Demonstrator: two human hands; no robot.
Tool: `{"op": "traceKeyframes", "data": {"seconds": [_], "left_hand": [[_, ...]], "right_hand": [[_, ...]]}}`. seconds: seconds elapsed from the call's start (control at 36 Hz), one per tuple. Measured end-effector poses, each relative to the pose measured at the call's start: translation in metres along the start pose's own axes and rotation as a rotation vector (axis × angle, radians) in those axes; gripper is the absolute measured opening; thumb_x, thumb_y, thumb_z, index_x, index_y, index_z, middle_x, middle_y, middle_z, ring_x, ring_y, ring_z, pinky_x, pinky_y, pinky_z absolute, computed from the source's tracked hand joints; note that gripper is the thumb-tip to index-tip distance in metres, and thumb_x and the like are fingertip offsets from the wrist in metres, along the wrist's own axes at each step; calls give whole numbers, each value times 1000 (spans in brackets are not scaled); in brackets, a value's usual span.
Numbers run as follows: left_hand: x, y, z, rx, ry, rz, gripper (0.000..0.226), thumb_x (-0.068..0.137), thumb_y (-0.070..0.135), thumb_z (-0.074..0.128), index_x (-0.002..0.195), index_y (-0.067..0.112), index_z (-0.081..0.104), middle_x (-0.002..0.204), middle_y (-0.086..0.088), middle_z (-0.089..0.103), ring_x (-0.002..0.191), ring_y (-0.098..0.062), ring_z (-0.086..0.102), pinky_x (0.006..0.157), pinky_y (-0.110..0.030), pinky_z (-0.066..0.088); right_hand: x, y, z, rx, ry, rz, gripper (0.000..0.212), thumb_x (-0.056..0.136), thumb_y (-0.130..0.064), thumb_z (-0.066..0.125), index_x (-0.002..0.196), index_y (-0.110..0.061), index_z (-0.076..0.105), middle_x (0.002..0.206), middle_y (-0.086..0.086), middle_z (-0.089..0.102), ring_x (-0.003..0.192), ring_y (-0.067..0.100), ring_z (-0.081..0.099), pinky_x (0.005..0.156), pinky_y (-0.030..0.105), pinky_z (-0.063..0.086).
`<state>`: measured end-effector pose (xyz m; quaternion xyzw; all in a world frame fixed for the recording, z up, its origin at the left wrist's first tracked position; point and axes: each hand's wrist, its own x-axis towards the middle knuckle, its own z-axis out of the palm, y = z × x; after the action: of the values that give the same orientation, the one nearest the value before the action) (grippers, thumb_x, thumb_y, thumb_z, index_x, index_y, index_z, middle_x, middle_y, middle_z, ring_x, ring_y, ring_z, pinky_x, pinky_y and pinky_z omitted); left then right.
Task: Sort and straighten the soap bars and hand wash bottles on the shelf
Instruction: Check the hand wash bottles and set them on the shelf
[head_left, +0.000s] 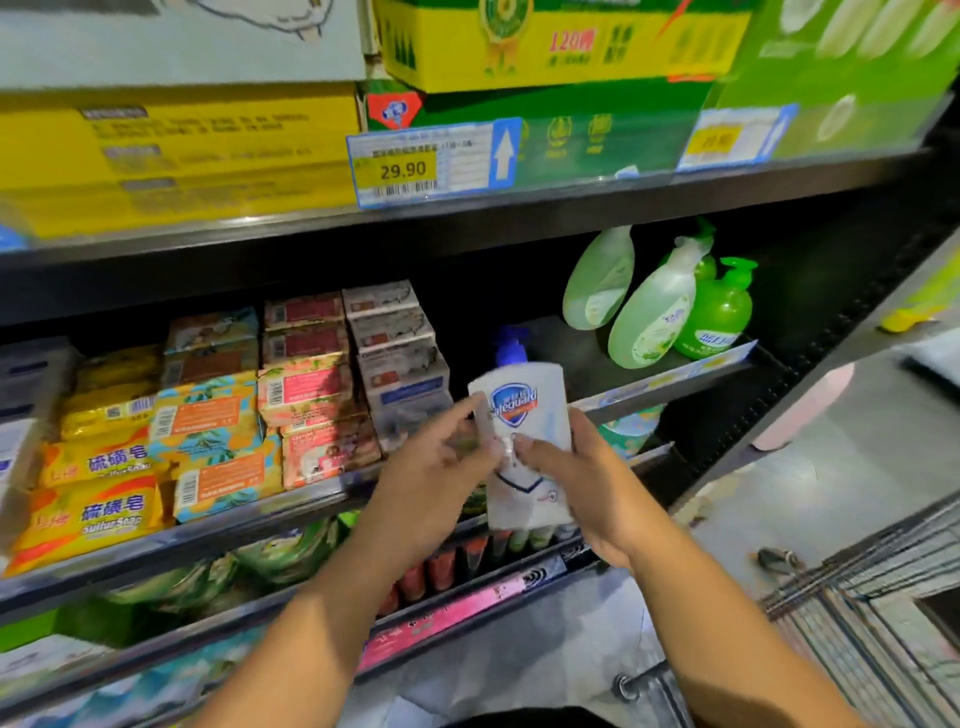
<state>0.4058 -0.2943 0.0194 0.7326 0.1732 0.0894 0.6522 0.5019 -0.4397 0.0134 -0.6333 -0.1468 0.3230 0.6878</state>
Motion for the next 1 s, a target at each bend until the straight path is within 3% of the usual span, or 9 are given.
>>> {"op": "traceKeyframes", "data": {"seconds": [0.11, 0.22, 0.31, 0.39, 0.5, 0.67, 0.81, 0.89, 1.0], "left_hand": [[-14, -6, 12, -220, -23, -74, 34, 96, 27, 61, 124, 45, 56, 112, 29, 69, 101, 11, 64, 78, -9, 49], [-19, -3, 16, -493, -6, -180, 51, 86, 36, 73, 132, 21, 58, 117, -8, 72, 104, -28, 70, 93, -51, 55], [-19, -4, 13, -630, 59, -230, 55, 83, 34, 70, 131, 9, 59, 115, -20, 71, 104, -40, 68, 92, -57, 54], [-20, -6, 11, -727, 84, -225, 60, 81, 38, 70, 133, 10, 57, 119, -21, 69, 110, -43, 66, 96, -65, 49], [-18, -3, 13, -723, 115, -159, 72, 71, 41, 79, 134, 15, 55, 122, -14, 70, 110, -36, 68, 90, -55, 55], [-10, 8, 9, -698, 148, -131, 50, 78, 27, 69, 125, 15, 60, 118, -6, 72, 111, -24, 68, 86, -41, 59], [-6, 21, 19, -809, 175, -244, 75, 63, 36, 82, 129, 14, 56, 106, -9, 71, 92, -25, 70, 71, -39, 59], [-1, 15, 13, -931, 204, -219, 85, 65, 27, 89, 138, 14, 48, 113, -19, 68, 102, -35, 68, 81, -50, 58], [-3, 12, 11, -1039, 150, -218, 78, 73, 42, 75, 140, 9, 50, 123, -20, 67, 105, -32, 69, 77, -46, 59]], "right_hand": [[-16, 6, 7, -118, -24, -9, 31, 104, -15, 51, 134, -22, 58, 119, 3, 72, 110, 22, 68, 91, 34, 55], [-28, 7, 16, -203, -36, -37, 32, 101, -27, 54, 128, -44, 57, 116, -2, 57, 103, -2, 61, 92, 21, 49], [-33, 8, 20, -83, 52, -78, 35, 98, -2, 58, 125, -22, 65, 106, 10, 53, 80, 4, 61, 69, 17, 49], [-37, 16, 21, -34, 127, -31, 35, 86, -19, 78, 117, -15, 63, 105, 11, 62, 81, 14, 64, 67, 25, 51], [-48, 24, 26, 144, -40, 96, 43, 77, -26, 77, 114, -6, 67, 107, 18, 74, 95, 33, 71, 79, 40, 60], [-40, 31, 36, -231, 417, -302, 57, 63, -29, 96, 99, -27, 52, 92, -9, 63, 83, 21, 67, 70, 47, 57], [-45, 27, 19, -446, 242, -584, 40, 75, -46, 80, 109, -38, 61, 104, -8, 54, 95, 16, 58, 74, 24, 49], [-47, 22, 13, -243, 99, -475, 35, 86, -52, 68, 113, -30, 70, 105, 1, 63, 97, 21, 62, 78, 24, 49], [-45, 18, 20, 158, 26, -28, 54, 74, -39, 77, 119, -13, 64, 112, 10, 72, 97, 25, 68, 78, 34, 57]]}}
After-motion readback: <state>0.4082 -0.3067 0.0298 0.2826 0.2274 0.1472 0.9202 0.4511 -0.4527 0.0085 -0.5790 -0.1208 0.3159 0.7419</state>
